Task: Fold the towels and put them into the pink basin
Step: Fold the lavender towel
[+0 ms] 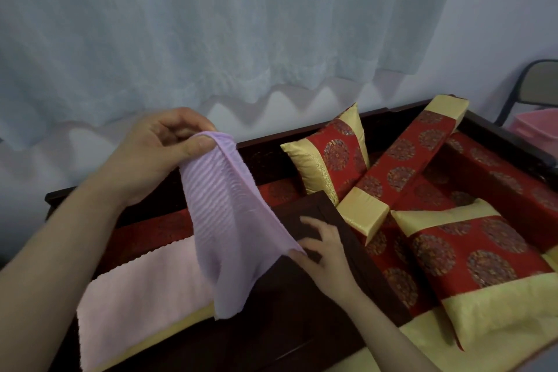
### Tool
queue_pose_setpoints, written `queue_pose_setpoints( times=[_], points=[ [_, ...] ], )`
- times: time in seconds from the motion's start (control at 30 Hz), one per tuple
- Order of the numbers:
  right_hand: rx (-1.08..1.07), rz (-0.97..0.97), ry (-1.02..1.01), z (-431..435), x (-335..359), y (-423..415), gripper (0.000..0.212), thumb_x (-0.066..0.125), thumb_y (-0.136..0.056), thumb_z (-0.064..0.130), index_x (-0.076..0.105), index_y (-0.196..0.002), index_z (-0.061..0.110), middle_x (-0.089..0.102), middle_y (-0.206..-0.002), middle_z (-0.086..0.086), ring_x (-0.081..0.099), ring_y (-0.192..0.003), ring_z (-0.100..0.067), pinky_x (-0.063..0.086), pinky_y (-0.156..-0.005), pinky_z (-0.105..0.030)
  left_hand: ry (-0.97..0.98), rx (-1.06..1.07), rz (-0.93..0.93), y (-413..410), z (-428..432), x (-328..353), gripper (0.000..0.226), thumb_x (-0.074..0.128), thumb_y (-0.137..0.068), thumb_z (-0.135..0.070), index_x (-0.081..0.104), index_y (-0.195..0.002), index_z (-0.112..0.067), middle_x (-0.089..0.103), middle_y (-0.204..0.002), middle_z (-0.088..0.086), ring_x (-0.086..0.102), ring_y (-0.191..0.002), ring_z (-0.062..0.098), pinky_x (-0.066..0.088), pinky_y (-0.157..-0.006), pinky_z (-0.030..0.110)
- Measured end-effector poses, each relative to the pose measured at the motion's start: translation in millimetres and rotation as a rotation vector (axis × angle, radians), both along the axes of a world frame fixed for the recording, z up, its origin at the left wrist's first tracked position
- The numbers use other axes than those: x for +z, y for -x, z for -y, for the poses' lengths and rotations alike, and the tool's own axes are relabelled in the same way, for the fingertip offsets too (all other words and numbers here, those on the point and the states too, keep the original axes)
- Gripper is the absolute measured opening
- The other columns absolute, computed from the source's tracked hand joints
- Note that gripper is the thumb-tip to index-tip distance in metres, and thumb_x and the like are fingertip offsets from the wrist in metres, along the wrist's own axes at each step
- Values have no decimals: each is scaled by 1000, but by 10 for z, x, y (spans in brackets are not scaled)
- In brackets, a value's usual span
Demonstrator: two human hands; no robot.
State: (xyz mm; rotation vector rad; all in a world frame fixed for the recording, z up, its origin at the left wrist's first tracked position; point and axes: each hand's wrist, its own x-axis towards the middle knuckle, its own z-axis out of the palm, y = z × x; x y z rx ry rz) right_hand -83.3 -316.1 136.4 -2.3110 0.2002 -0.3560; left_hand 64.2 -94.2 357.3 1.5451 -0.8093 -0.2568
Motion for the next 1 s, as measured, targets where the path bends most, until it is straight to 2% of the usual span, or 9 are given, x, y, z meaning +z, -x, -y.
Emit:
queue_pose_setpoints(
  times=[0.17,0.33,0.43,0.5,0.6,0.7,0.8,0.87,1.0],
  points=[
    [236,36,-186,120,270,-271,6,75,-78,31,74,-81,27,35,-149,12,20,-141,-6,17,-108,-20,-25,-279,-25,-119,-268,142,28,83,-63,-40,68,-73,-19,68,-66,-3,60,-63,10,49,-62,19],
    [518,9,-240,1,332,-403,6,79,-74,15,75,-77,10,32,-153,10,15,-145,-8,17,-116,-37,-68,-500,-123,-154,-386,181,10,64,-84,-5,57,-82,-12,71,-76,17,63,-69,17,51,-66,24],
    [672,-78,-369,-92,395,-433,4,74,-74,3,70,-75,4,35,-152,3,19,-145,-7,18,-115,-24,-29,-642,-254,-185,-445,142,12,62,-88,-11,51,-88,-7,63,-85,41,66,-79,33,51,-79,31],
    [757,-127,-529,-152,467,-448,14,65,-77,-8,66,-76,6,39,-150,-4,27,-143,-10,25,-110,-13,9,-736,-363,-193,-471,107,10,58,-90,-7,49,-91,-3,47,-73,51,62,-77,38,48,-79,35],
    [764,-159,-903,-314,511,-474,13,54,-84,1,56,-80,-10,45,-144,-15,39,-136,-28,36,-109,-25,109,-865,-441,-121,-467,76,6,51,-92,3,46,-94,1,56,-78,50,54,-74,28,37,-68,35],
    [736,-253,-1128,-525,438,-541,72,55,-80,29,37,-112,-33,46,-142,-21,41,-133,-35,33,-112,-45,145,-890,-412,-40,-440,83,7,50,-92,2,46,-97,1,64,-92,41,42,-71,17,38,-67,30],
    [761,-387,-1165,-723,400,-575,66,60,-80,34,51,-122,-17,52,-136,-18,48,-127,-28,33,-112,-44,108,-899,-383,-14,-423,68,8,51,-92,-1,46,-98,-2,66,-94,38,33,-66,20,36,-66,29],
    [785,-481,-1182,-817,403,-584,38,62,-80,29,67,-110,6,59,-126,-12,56,-116,-20,39,-107,-37,82,-920,-389,-18,-429,54,8,51,-93,-2,46,-99,-3,66,-95,38,33,-67,21,39,-69,27],
    [871,-584,-1174,-927,375,-557,17,70,-75,35,75,-86,23,58,-116,3,59,-102,-10,44,-93,-31,78,-918,-386,-36,-502,42,8,51,-93,-1,46,-99,-2,66,-98,38,33,-67,21,44,-74,25]
  ],
)
